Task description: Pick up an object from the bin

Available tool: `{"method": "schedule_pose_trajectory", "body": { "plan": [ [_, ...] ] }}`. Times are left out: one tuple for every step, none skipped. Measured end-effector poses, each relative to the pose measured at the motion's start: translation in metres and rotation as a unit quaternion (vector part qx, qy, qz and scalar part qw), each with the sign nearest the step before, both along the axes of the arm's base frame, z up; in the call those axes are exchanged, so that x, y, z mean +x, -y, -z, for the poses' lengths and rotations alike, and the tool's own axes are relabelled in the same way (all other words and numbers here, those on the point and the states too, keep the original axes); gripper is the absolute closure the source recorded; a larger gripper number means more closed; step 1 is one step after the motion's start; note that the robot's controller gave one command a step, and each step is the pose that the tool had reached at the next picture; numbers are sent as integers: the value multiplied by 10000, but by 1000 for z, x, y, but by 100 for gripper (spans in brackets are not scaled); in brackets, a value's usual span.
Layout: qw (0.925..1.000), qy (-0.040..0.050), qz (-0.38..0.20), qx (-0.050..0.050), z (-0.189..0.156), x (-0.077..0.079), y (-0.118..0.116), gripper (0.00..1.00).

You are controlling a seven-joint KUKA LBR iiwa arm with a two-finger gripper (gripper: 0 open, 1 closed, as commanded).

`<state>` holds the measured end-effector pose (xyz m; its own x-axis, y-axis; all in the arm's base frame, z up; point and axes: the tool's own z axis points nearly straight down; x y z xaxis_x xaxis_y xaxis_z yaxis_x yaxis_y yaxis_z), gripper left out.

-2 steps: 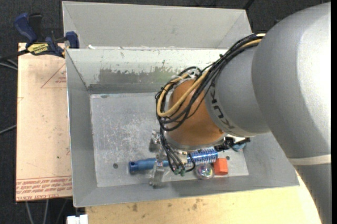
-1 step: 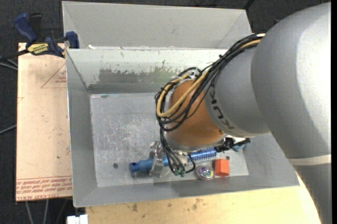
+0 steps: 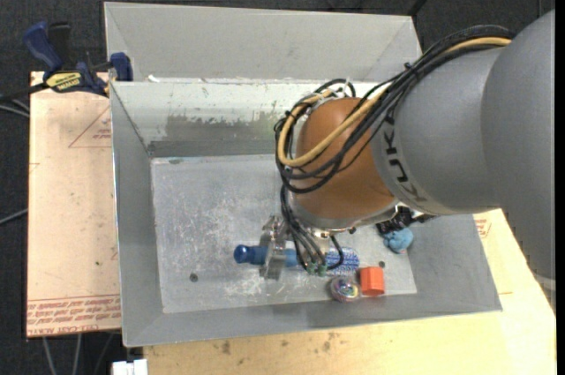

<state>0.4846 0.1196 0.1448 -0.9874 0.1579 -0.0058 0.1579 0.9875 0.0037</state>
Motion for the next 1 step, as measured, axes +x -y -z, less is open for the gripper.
{"method": "schedule_pose_trajectory", "body": {
  "plan": [
    [10000,-6,-9,-3,-33,1,-1,100]
  ]
}}
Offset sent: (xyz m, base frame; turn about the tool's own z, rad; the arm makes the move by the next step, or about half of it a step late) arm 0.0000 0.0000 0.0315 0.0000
